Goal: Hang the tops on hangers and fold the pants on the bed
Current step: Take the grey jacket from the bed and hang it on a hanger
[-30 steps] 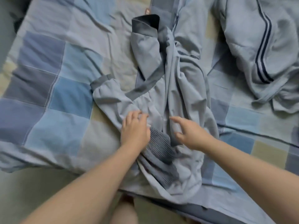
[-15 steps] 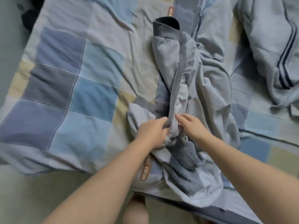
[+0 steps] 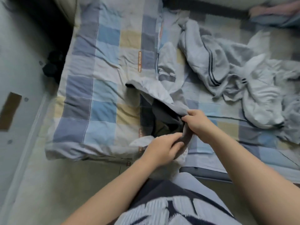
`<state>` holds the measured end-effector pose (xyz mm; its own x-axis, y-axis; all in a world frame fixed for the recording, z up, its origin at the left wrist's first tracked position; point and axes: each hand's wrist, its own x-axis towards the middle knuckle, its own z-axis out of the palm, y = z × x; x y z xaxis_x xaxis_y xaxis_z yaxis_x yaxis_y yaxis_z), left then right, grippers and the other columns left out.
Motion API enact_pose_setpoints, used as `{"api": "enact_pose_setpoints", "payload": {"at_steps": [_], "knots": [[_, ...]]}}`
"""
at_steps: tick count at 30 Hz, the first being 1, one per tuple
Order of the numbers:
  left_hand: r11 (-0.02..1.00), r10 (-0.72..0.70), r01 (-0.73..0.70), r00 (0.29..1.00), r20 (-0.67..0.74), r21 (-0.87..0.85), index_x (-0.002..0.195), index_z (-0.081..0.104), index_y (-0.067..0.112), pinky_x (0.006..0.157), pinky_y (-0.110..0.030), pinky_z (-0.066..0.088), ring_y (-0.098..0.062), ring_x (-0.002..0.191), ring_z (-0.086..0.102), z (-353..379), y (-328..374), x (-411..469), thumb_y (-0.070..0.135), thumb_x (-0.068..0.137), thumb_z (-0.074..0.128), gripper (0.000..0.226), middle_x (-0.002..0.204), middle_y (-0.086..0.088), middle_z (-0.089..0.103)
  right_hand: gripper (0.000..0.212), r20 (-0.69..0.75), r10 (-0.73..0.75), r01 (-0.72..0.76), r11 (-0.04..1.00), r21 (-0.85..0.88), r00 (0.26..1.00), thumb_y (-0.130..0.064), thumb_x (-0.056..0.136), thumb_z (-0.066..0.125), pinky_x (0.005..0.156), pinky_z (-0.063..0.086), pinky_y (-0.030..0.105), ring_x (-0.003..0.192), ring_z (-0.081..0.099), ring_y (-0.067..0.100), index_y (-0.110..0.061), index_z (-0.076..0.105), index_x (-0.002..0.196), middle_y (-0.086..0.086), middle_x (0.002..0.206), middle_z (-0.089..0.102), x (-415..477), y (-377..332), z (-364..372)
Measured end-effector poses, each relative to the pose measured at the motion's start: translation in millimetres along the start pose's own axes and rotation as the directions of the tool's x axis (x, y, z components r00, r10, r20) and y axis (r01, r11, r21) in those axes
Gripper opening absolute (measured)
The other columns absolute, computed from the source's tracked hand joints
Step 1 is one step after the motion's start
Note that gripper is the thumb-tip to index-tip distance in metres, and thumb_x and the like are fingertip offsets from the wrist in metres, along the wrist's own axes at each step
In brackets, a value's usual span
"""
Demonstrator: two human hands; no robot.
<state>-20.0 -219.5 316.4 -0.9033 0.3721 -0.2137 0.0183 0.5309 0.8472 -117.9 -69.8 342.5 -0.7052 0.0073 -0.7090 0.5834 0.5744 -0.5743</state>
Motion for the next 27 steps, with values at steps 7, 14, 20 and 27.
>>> {"api": "enact_pose_setpoints", "payload": {"at_steps": [7, 14, 20, 27], "knots": [[0.980, 0.165, -0.077, 0.826, -0.540, 0.182, 0.129, 0.059, 0.014, 0.108, -0.043, 0.040, -0.028, 0.124, 0.052, -17.8, 100.5, 37.3, 0.022, 0.087, 0.069, 0.044, 0.135, -0.006, 0.053, 0.018, -0.059, -0.443, 0.444, 0.896, 0.007, 0.895, -0.016, 0.101, 0.055, 0.075, 0.051, 0.035, 0.081, 0.068, 0.012, -0.019, 0.073, 0.097, 0.001, 0.086, 0.075, -104.0, -27.3, -137.7], [0.957, 0.288, -0.237, 0.847, -0.448, 0.169, 0.103, 0.067, 0.011, 0.071, -0.041, 0.047, -0.032, 0.087, 0.064, 3.9, 210.9, 88.9, 0.010, 0.095, 0.059, 0.011, 0.092, -0.011, 0.071, 0.013, -0.091, -0.709, 0.697, 0.705, -0.128, 0.700, -0.026, 0.085, 0.065, 0.064, 0.045, 0.026, 0.067, 0.057, 0.007, -0.015, 0.071, 0.083, 0.002, 0.069, 0.065, -184.2, -25.1, -237.6], [0.945, 0.274, -0.328, 0.776, -0.568, 0.008, 0.079, 0.054, 0.011, 0.061, -0.033, 0.040, -0.017, 0.065, 0.053, 4.9, 282.9, 112.8, 0.002, 0.093, 0.045, 0.019, 0.068, 0.000, 0.057, 0.013, -0.283, -0.746, 0.604, 0.658, -0.450, 0.603, -0.004, 0.073, 0.061, 0.063, 0.043, 0.034, 0.071, 0.058, 0.025, -0.016, 0.065, 0.076, 0.005, 0.068, 0.061, -187.6, 21.5, -305.6], [0.880, 0.307, -0.467, 0.703, -0.642, -0.090, 0.069, 0.047, 0.010, 0.055, -0.019, 0.033, -0.002, 0.057, 0.039, -3.9, 355.9, 124.6, 0.014, 0.097, 0.047, 0.028, 0.059, 0.014, 0.043, 0.013, -0.474, -0.496, 0.309, 0.854, -0.419, 0.727, -0.017, 0.069, 0.049, 0.062, 0.042, 0.035, 0.079, 0.062, 0.035, -0.028, 0.053, 0.063, 0.002, 0.070, 0.061, -134.2, 95.9, -319.7]]}}
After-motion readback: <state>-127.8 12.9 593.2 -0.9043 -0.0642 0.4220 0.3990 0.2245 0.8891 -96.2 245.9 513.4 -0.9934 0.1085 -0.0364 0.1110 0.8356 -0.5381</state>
